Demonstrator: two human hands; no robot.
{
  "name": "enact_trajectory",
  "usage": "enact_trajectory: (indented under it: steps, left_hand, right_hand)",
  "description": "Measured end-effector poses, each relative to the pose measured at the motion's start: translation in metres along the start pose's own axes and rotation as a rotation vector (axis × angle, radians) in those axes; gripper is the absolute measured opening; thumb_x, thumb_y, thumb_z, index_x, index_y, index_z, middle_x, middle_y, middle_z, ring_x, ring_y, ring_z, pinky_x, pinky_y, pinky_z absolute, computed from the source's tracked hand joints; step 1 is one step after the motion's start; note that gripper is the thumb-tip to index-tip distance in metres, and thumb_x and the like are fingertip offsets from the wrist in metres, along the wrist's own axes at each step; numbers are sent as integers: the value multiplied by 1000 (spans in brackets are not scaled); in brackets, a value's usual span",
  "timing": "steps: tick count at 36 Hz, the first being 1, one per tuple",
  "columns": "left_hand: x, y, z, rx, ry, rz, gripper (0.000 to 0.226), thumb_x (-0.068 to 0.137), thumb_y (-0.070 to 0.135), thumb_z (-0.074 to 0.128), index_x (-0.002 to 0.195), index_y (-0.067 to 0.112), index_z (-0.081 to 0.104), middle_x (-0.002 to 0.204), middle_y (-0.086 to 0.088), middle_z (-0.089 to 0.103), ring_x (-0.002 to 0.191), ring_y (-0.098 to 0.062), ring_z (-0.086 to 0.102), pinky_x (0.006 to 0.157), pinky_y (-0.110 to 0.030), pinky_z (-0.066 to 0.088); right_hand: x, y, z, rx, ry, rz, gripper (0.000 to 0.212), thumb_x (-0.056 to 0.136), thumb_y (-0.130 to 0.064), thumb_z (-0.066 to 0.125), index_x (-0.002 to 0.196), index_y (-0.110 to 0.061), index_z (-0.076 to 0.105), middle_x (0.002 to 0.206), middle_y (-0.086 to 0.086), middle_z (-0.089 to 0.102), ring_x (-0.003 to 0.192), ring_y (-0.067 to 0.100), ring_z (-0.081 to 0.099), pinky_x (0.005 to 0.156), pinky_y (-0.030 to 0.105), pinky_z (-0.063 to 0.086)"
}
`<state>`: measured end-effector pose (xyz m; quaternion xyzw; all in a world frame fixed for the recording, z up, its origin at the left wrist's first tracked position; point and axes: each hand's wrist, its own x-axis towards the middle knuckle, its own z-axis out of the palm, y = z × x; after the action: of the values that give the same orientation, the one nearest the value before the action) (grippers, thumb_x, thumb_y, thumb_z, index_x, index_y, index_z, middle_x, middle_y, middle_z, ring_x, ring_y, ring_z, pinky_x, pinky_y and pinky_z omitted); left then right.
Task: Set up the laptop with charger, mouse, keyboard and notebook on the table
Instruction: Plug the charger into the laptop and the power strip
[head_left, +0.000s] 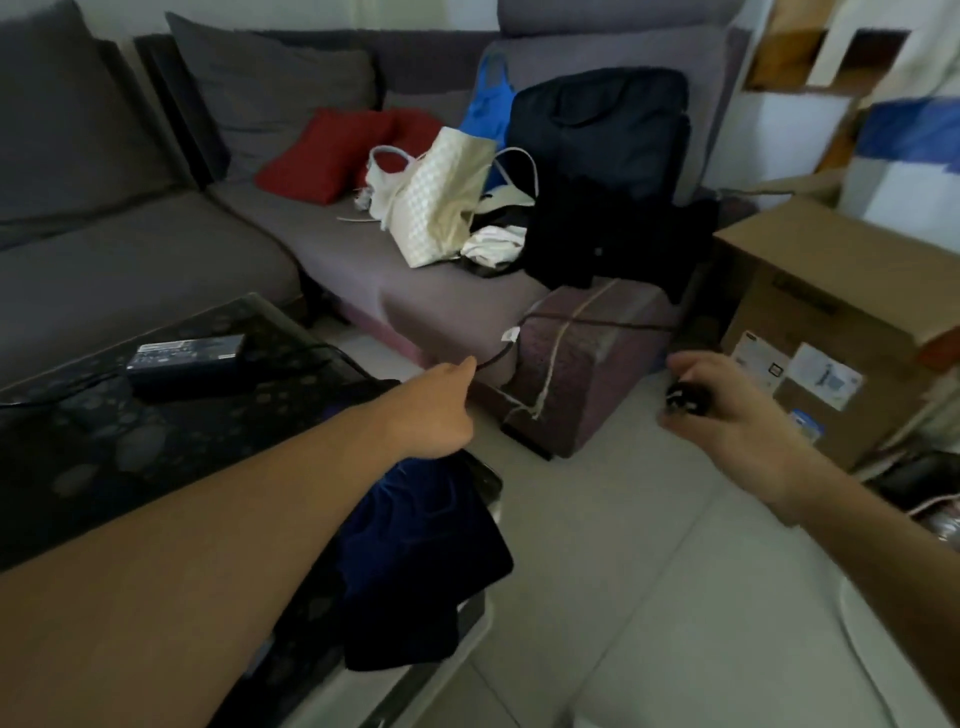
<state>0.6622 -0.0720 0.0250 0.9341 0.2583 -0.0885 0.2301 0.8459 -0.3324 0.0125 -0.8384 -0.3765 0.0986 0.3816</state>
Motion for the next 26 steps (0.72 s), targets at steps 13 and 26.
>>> enact_trajectory:
  steps: [13, 26]
  left_hand:
    - [-35, 46, 27, 8, 169, 115, 44, 94, 0, 52, 130, 19, 68, 133, -4, 63, 120, -20, 61, 106, -31, 48]
    - [-65, 103, 146, -762, -1, -89, 37, 94, 33, 75, 125, 18, 61, 101, 2, 77, 91, -15, 77, 90, -40, 63]
  right_hand:
    - [-59, 30, 29, -331, -206, -20, 25, 93, -45, 75, 90, -26, 59, 89, -9, 56, 78, 7, 55, 63, 21, 38]
    - [-80, 23, 55, -375, -247, -183, 21, 90, -25, 78, 108, -21, 70, 103, -8, 57, 88, 9, 56, 79, 22, 50]
